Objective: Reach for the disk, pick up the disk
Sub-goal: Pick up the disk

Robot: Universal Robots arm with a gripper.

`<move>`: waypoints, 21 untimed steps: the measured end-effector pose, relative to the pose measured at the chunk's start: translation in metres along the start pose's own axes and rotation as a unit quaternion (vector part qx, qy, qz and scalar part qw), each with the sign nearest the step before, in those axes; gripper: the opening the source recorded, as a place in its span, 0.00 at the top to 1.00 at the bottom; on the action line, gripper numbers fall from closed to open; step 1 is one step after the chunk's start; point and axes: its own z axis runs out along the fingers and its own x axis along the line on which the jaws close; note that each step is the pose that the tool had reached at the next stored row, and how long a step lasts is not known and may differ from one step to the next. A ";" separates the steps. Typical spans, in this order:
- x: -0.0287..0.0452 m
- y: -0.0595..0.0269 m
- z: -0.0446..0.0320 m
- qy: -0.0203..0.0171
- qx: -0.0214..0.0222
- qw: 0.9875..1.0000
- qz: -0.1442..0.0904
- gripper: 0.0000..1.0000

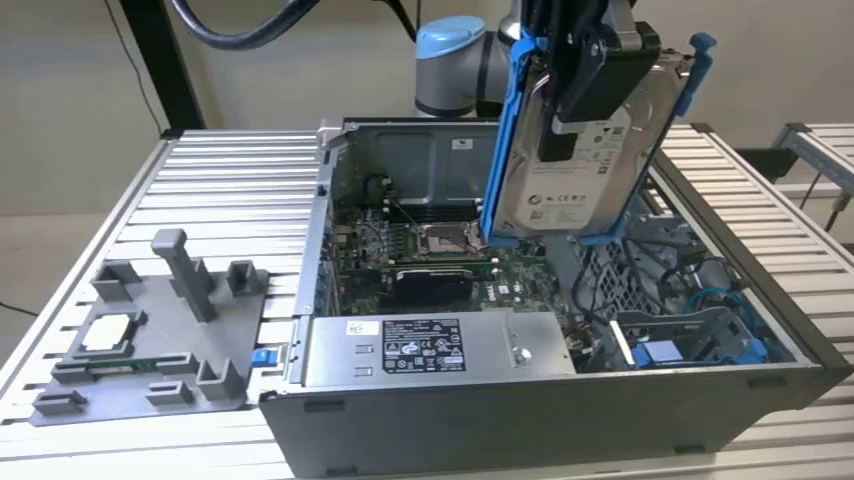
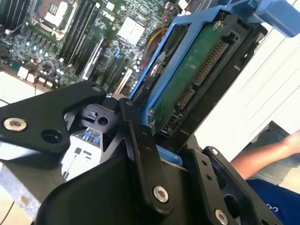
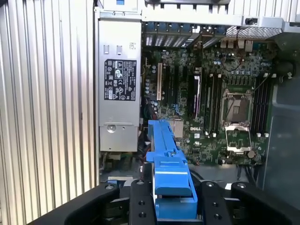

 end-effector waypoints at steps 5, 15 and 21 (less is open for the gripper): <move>0.0090 -0.0017 0.0002 0.000 0.000 1.000 0.000 1.00; 0.0213 -0.0154 0.0018 0.000 -0.001 1.000 0.000 1.00; 0.0257 -0.0316 0.0035 0.000 -0.002 1.000 0.000 1.00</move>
